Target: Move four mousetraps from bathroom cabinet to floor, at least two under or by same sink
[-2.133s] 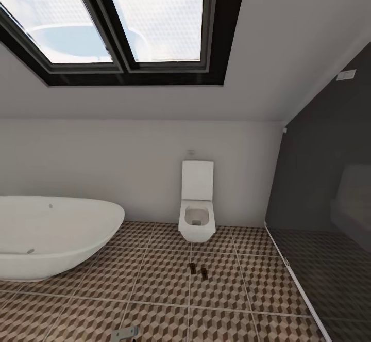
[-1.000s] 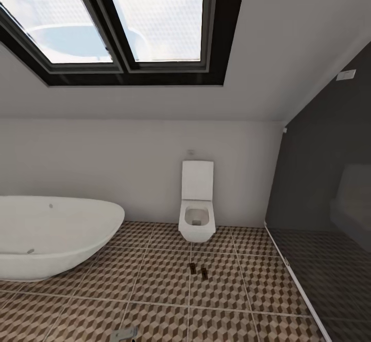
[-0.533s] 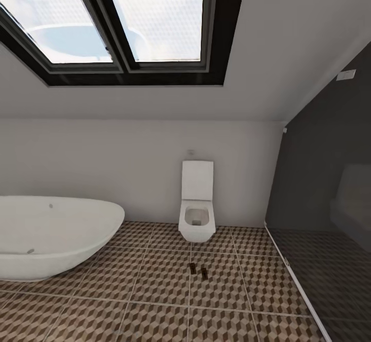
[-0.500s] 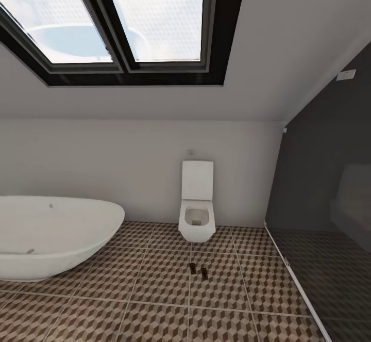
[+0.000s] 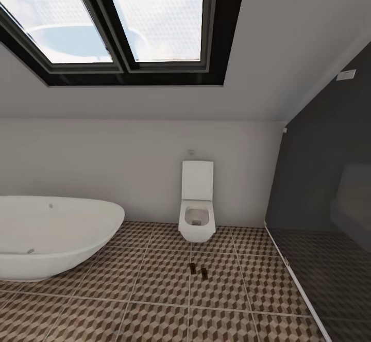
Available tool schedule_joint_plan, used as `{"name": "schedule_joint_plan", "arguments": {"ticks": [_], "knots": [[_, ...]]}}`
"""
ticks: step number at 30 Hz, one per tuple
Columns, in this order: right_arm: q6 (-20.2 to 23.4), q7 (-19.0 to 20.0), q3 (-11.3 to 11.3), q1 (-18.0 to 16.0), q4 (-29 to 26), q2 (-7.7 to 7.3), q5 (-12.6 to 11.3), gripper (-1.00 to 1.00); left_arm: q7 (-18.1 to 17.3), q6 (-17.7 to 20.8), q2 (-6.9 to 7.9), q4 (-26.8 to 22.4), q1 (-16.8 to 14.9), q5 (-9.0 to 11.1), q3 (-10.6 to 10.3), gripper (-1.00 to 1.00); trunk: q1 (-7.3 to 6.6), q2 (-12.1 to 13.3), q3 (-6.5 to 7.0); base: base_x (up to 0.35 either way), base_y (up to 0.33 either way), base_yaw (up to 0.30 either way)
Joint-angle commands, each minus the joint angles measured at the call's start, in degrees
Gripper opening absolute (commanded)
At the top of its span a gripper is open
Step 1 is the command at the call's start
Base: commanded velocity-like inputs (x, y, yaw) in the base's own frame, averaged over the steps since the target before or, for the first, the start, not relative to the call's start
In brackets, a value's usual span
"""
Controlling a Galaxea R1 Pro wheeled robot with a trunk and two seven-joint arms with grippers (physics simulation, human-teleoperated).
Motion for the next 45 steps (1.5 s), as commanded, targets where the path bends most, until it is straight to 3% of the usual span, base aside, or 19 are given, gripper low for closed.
{"name": "schedule_joint_plan", "arguments": {"ticks": [1,26,45], "knots": [[-0.2,0.0,0.5,-0.1,0.2,0.05,-0.5,1.00,0.2,-0.2,0.03,0.1,0.0,0.5,-0.5,1.00,0.02,0.0,-0.02,0.000,0.000,0.000],[0.1,0.5,0.6,-0.1,0.1,1.20,-0.3,1.00,0.2,-0.3,0.10,0.7,0.3,0.4,-0.6,1.00,0.02,0.0,-0.45,0.000,0.000,0.002],[0.4,5.2,0.6,0.0,0.3,0.62,-0.1,1.00,0.1,-0.2,0.05,0.7,0.3,0.5,-0.7,1.00,0.02,0.0,-2.08,0.000,0.000,0.007]]}}
